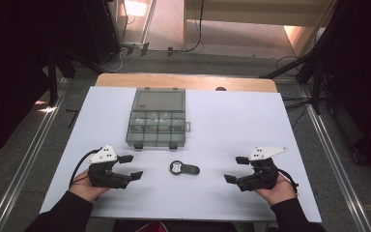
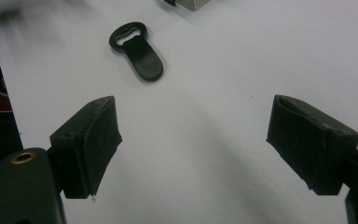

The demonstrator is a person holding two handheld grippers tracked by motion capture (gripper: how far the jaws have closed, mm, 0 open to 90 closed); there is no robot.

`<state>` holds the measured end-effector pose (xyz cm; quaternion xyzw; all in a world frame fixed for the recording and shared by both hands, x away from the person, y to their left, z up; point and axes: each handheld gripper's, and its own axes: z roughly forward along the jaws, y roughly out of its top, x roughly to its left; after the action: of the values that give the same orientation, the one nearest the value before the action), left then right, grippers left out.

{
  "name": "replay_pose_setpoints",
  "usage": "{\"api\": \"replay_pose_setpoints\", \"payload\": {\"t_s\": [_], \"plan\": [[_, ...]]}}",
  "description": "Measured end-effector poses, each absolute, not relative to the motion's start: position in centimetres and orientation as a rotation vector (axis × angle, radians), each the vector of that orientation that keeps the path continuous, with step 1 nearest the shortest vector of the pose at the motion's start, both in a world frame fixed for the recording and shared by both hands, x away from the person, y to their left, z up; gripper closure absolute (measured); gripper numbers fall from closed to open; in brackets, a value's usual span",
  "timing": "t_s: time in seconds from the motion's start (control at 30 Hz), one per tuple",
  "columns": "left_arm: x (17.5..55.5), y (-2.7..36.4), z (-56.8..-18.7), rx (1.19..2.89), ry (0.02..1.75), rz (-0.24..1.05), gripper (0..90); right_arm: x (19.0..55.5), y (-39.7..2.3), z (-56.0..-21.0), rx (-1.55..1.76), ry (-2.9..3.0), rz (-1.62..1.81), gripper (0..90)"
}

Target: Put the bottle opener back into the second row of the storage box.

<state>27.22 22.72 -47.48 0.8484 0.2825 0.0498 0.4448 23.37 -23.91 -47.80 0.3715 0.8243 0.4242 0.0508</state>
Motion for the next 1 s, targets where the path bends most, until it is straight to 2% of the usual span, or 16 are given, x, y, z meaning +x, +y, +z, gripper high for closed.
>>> {"api": "replay_pose_setpoints", "payload": {"t_s": [1.0], "plan": [[27.2,22.7,-47.5,2.100,0.701,0.119,26.8,26.8,-21.5,-47.1,0.894,2.646,1.343,18.2]]}}
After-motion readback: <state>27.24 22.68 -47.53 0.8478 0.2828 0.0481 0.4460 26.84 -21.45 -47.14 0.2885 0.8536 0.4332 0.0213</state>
